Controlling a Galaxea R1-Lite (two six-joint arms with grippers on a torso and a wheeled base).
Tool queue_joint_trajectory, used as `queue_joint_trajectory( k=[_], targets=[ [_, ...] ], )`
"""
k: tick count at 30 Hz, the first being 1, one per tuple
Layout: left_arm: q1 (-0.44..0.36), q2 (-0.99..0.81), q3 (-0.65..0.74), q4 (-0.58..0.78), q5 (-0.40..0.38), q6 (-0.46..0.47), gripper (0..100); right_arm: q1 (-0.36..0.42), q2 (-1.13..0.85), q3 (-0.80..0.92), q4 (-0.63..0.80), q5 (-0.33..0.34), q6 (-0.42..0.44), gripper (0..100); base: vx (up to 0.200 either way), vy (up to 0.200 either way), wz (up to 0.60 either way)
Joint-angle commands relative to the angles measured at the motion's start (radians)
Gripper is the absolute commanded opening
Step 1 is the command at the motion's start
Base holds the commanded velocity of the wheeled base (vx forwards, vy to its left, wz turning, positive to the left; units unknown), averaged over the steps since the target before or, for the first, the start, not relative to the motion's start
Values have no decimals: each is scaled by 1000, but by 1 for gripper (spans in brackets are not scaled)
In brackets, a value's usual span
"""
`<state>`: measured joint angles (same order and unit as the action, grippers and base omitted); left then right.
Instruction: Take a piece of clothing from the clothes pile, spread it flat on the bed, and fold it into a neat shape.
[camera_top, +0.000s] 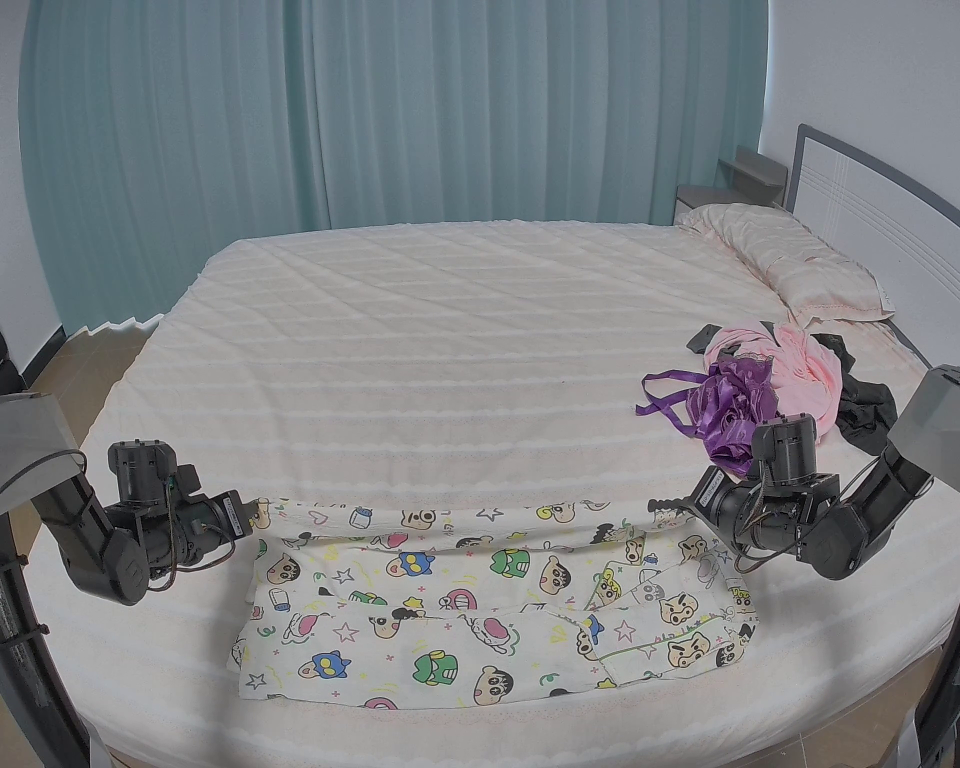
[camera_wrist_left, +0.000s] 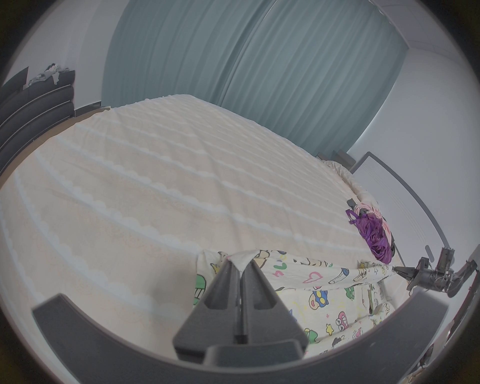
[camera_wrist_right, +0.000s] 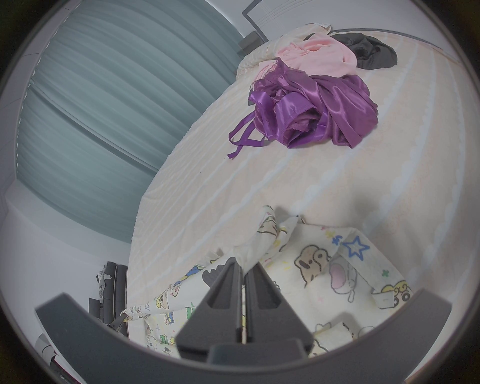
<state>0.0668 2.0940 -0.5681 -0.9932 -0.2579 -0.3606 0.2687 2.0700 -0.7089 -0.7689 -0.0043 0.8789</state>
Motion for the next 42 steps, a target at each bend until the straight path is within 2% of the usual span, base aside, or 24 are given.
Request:
queue_joint_trajectory(
  k=[1, 6, 20, 27, 39, 40, 42],
  targets=[
    [4, 1, 45, -22, -1, 8, 0, 3, -7, 25, -1, 0, -1, 0, 0, 0, 0],
    [2, 6, 142, -94, -4, 15, 0, 20, -10, 88, -6, -2, -12, 0, 0, 0, 0],
    [14, 0, 284, -108, -32, 95, 0, 44, -10, 181, -7, -11, -57, 0, 0, 0, 0],
    [22, 23, 375, -211, -40, 138, 0, 61, -7, 223, -9, -36, -58, 0, 0, 0, 0],
    [24, 27, 415, -217, -40, 155, 0, 67, 4, 272, -92, -36, -60, 0, 0, 0, 0],
    [24, 27, 422, -219, -40, 158, 0, 67, 4, 273, -92, -36, -60, 100, 0, 0, 0],
    [24, 26, 427, -219, -40, 164, 0, 67, 2, 278, -93, -36, -61, 100, 0, 0, 0]
  ],
)
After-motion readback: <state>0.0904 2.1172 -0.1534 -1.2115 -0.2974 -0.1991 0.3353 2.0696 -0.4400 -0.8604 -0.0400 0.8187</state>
